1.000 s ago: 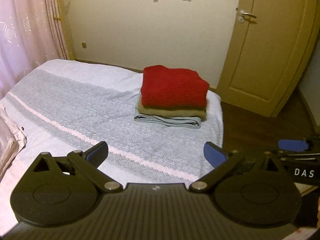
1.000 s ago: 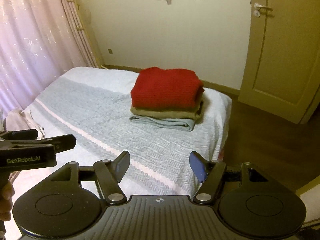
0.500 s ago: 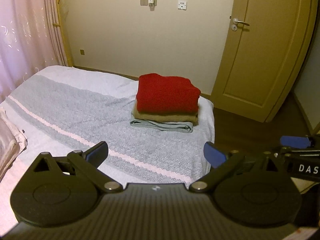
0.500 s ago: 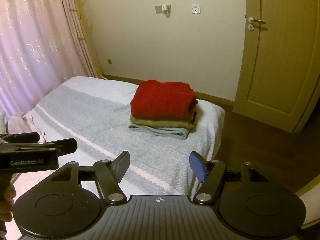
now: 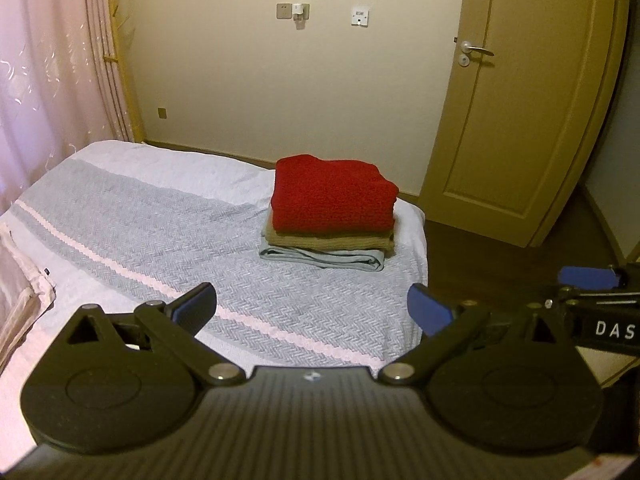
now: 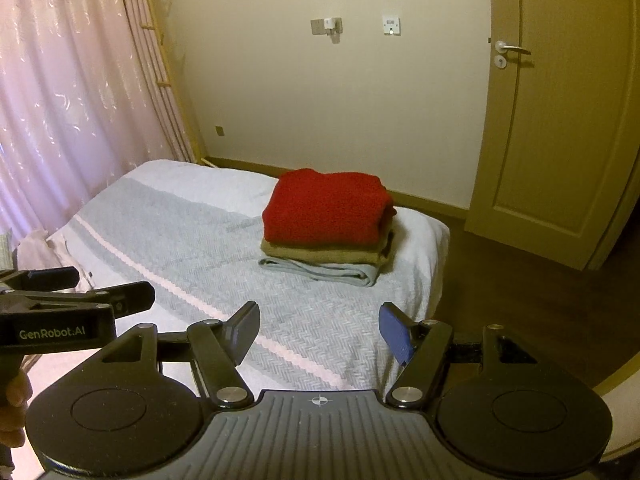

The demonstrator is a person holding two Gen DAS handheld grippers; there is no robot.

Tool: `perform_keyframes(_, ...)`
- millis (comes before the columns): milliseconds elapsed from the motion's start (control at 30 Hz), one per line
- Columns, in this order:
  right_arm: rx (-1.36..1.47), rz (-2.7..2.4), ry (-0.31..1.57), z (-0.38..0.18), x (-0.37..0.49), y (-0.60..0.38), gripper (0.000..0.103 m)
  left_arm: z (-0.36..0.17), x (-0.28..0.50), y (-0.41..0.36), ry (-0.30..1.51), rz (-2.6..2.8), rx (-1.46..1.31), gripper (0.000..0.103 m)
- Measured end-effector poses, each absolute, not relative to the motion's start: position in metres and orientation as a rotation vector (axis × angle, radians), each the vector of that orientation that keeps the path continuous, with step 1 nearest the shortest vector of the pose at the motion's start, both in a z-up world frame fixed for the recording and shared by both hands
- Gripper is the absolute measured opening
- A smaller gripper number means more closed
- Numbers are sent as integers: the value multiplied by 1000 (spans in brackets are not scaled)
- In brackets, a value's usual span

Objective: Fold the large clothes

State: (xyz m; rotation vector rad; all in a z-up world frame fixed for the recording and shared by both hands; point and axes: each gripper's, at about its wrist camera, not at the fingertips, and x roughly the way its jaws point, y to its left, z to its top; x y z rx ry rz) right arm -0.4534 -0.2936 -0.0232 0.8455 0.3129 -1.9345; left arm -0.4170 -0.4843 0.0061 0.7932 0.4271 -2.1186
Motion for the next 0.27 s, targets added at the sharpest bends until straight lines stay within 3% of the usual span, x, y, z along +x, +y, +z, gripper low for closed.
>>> perform_keyframes(267, 840, -1940, 301, -20, -453, -288, 63, 8, -420, -475, 397, -2145, 788, 101)
